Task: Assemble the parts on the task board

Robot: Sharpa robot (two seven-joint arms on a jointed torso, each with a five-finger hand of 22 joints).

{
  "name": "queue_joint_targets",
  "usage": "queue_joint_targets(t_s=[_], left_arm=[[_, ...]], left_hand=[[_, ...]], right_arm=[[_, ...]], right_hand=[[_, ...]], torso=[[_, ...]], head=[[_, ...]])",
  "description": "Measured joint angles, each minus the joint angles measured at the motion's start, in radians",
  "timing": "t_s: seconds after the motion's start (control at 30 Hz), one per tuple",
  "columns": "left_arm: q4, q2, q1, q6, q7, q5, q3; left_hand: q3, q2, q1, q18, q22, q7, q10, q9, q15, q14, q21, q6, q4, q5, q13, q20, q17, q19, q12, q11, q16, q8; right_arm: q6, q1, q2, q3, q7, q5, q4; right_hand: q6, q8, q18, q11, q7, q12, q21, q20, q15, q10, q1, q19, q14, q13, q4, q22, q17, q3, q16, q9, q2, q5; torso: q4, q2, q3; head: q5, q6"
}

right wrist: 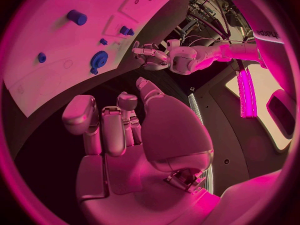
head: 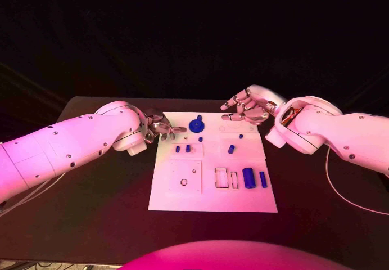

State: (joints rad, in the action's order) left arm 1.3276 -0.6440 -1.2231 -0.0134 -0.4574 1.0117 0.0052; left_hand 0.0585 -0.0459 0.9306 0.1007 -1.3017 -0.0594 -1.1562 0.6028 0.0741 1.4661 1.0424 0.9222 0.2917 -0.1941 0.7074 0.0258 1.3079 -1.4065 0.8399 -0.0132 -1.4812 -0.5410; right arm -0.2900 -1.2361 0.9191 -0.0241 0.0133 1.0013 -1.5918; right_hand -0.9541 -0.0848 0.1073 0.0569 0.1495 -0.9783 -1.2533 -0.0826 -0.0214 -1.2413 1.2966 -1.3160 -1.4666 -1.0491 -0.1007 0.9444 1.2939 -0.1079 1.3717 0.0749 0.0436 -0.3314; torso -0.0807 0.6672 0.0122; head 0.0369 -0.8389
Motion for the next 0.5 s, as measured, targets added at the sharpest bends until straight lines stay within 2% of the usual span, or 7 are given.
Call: queue_joint_targets(t_s=[0.03, 0.1, 0.17, 0.23, 0.3, 0.4, 0.5], left_arm=[[-0.001, -0.001, -0.001, 0.012, 0.019, -0.016, 0.0], [-0.007, 0.001, -0.002, 0.039, 0.072, -0.042, 0.0], [-0.016, 0.007, -0.002, 0.059, 0.122, -0.046, -0.001], [-0.028, 0.02, -0.003, 0.078, 0.182, -0.035, -0.008], [-0.04, 0.037, -0.003, 0.092, 0.233, -0.013, -0.014], [-0.065, 0.07, 0.0, 0.116, 0.317, 0.039, -0.022], [-0.086, 0.096, 0.004, 0.137, 0.375, 0.09, -0.029]], left_hand=[[-0.005, 0.002, 0.025, 0.02, 0.042, -0.016, 0.048, -0.007, -0.015, -0.007, -0.144, -0.033, -0.004, -0.003, -0.021, 0.011, -0.007, 0.055, -0.029, 0.017, 0.07, 0.012], [-0.005, -0.005, 0.1, 0.053, 0.15, -0.049, 0.132, -0.024, -0.044, -0.085, -0.403, -0.095, -0.023, -0.004, -0.05, 0.034, -0.129, 0.166, -0.072, 0.051, 0.226, 0.036], [0.015, -0.012, 0.226, 0.055, 0.217, -0.083, 0.214, -0.047, -0.072, -0.225, -0.535, -0.145, -0.07, -0.007, -0.084, 0.059, -0.322, 0.242, -0.12, 0.084, 0.423, 0.058], [0.052, -0.01, 0.356, 0.055, 0.273, -0.105, 0.286, -0.081, -0.097, -0.358, -0.62, -0.178, -0.121, 0.004, -0.135, 0.08, -0.464, 0.306, -0.182, 0.108, 0.58, 0.086], [0.096, -0.002, 0.45, 0.055, 0.309, -0.11, 0.318, -0.115, -0.106, -0.414, -0.669, -0.187, -0.16, 0.02, -0.184, 0.092, -0.514, 0.339, -0.235, 0.119, 0.642, 0.115], [0.196, -0.032, 0.54, 0.064, 0.362, -0.108, 0.273, -0.221, -0.11, -0.426, -0.722, -0.138, -0.191, 0.048, -0.321, 0.113, -0.6, 0.344, -0.342, 0.121, 0.713, 0.196], [0.235, -0.056, 0.563, 0.073, 0.373, -0.103, 0.244, -0.275, -0.108, -0.411, -0.726, -0.107, -0.209, 0.049, -0.387, 0.101, -0.635, 0.332, -0.387, 0.118, 0.728, 0.238]], right_arm=[[0.0, 0.0, 0.0, 0.0, 0.0, 0.0, 0.0], [0.0, 0.0, 0.0, 0.0, 0.0, 0.0, 0.001], [0.0, 0.001, 0.0, 0.0, 0.0, 0.0, 0.001], [0.0, 0.001, 0.0, 0.0, 0.0, 0.0, 0.001], [0.0, 0.001, -0.001, 0.0, 0.0, 0.0, 0.002], [0.0, 0.001, -0.004, 0.0, 0.0, 0.0, 0.003], [0.0, 0.002, -0.006, 0.0, 0.0, 0.0, 0.004]], right_hand=[[0.0, 0.0, 0.0, 0.0, 0.0, 0.0, 0.0, 0.0, 0.0, 0.0, 0.0, 0.0, 0.0, 0.0, 0.0, 0.0, 0.0, 0.0, 0.0, 0.0, 0.0, 0.0], [0.0, 0.0, 0.0, 0.0, 0.0, 0.0, 0.0, 0.0, 0.0, 0.0, 0.0, 0.0, 0.0, 0.0, 0.0, 0.0, 0.0, 0.0, 0.0, 0.0, 0.0, 0.0], [0.0, 0.0, 0.0, 0.0, 0.0, 0.0, 0.0, 0.0, 0.0, 0.0, 0.0, 0.0, 0.0, 0.0, 0.0, 0.0, 0.0, 0.0, 0.0, 0.0, 0.0, 0.0], [0.0, 0.0, 0.0, 0.0, 0.0, 0.0, 0.0, 0.0, 0.0, 0.0, 0.0, 0.0, 0.0, 0.0, 0.0, 0.0, 0.0, 0.0, 0.0, 0.0, 0.0, 0.0], [0.0, 0.0, 0.0, 0.0, 0.0, 0.0, 0.0, 0.0, 0.0, 0.0, 0.0, 0.0, 0.0, 0.0, 0.0, 0.0, 0.0, 0.0, 0.0, 0.0, 0.0, 0.0], [0.0, 0.0, 0.0, 0.0, 0.0, 0.0, 0.0, 0.0, 0.0, 0.0, 0.0, 0.0, 0.0, 0.0, 0.0, 0.0, -0.001, 0.0, 0.0, 0.0, 0.0, 0.0], [0.0, 0.0, 0.0, 0.0, 0.0, 0.0, 0.0, 0.0, 0.0, 0.0, 0.0, 0.0, 0.0, 0.0, 0.0, 0.0, -0.001, 0.0, 0.0, 0.0, 0.0, 0.0]], torso=[[0.0, 0.0, -0.0004], [-0.0003, 0.0, -0.0007], [-0.0007, 0.0, -0.0007], [-0.0007, 0.0, -0.0007], [-0.0007, 0.0, -0.0007], [0.0007, 0.0, -0.0003], [0.0025, 0.001, -0.0002]], head=[[0.001, 0.0], [0.002, 0.0], [0.002, 0.002], [0.002, 0.004], [0.002, 0.007], [0.003, 0.012], [0.005, 0.016]])
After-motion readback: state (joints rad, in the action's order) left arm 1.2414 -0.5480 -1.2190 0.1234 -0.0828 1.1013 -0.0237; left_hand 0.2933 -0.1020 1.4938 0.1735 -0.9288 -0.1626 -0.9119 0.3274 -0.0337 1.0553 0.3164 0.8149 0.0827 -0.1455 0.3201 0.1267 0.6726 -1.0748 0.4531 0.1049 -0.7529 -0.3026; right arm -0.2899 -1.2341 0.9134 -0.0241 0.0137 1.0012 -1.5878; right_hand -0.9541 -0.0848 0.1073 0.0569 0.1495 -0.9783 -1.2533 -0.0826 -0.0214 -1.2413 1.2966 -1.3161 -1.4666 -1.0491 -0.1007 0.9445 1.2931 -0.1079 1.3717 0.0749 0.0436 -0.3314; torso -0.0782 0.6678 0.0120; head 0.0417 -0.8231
